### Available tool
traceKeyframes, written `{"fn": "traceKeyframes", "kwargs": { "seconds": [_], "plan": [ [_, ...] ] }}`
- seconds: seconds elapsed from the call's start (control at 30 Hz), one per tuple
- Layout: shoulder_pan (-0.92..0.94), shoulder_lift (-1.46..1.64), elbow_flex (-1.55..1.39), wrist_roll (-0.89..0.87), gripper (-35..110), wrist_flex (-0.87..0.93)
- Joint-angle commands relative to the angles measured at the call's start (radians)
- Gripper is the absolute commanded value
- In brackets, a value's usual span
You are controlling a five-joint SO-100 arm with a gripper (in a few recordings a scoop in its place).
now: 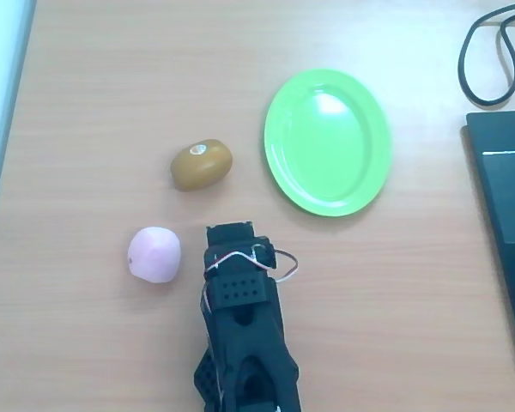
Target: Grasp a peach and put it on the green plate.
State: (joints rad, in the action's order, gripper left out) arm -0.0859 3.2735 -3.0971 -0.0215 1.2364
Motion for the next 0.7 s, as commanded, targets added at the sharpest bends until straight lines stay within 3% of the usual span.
{"fn": "traceKeyframes", "kwargs": {
  "seconds": [0.0,0.67],
  "plan": [
    [0.014,0.023,-0.005,-0.023,-8,0.003],
    [0.000,-0.012,0.083,0.015,-8,-0.020]
  ]
}}
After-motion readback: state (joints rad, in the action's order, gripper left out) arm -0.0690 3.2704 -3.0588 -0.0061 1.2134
